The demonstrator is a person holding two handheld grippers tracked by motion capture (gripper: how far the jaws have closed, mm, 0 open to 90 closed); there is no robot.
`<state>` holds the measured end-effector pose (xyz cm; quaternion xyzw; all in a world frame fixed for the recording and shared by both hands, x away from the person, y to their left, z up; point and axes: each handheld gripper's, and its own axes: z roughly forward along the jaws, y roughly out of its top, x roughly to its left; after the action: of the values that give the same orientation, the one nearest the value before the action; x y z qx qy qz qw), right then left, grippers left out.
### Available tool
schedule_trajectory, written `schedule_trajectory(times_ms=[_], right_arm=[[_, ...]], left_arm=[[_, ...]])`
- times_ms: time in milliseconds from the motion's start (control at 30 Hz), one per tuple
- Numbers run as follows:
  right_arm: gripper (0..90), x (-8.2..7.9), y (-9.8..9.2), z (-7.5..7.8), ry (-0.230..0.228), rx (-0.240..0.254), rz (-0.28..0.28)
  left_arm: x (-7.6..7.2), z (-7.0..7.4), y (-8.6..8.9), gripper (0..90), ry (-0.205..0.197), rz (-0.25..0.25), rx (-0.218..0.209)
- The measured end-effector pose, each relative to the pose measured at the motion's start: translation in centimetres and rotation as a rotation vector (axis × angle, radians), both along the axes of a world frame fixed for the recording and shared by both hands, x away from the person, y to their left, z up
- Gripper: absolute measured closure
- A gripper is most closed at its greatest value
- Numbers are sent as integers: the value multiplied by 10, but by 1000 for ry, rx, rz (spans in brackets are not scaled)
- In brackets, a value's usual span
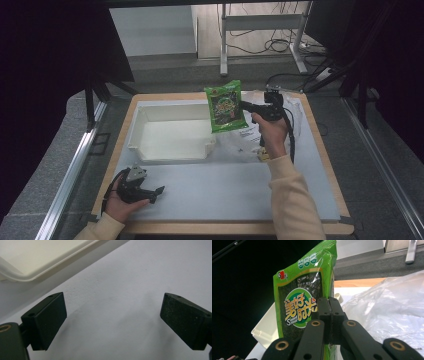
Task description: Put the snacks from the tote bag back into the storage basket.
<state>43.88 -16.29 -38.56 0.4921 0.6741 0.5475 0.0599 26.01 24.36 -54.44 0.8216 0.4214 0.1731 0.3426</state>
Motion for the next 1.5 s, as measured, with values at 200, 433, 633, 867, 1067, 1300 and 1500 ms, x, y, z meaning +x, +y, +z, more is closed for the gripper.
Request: schedule_trajectory(times_ms=[200, 433, 633, 867, 1067, 1300, 1500], right_arm=[[900, 1, 10, 0, -2, 1, 17], [900, 2, 22, 2, -10, 0, 35], [900, 2, 33, 2, -10, 0, 53], [900, 4, 44, -1, -4, 10, 66], [900, 5, 51, -3, -4, 10, 78], [900, 5, 60, -3, -3, 14, 90], [900, 6, 70, -4, 5, 11, 107]], left_arm=[[0, 0, 0, 70, 1, 4, 1], [0, 0, 0, 71, 3, 0, 0], [0, 0, 1, 70, 2, -2, -4], [0, 0, 1, 71, 1, -3, -6], [0, 0, 1, 70, 0, -3, -6], [0, 0, 1, 71, 0, -3, -8], [0, 0, 1, 71, -3, 0, -11]])
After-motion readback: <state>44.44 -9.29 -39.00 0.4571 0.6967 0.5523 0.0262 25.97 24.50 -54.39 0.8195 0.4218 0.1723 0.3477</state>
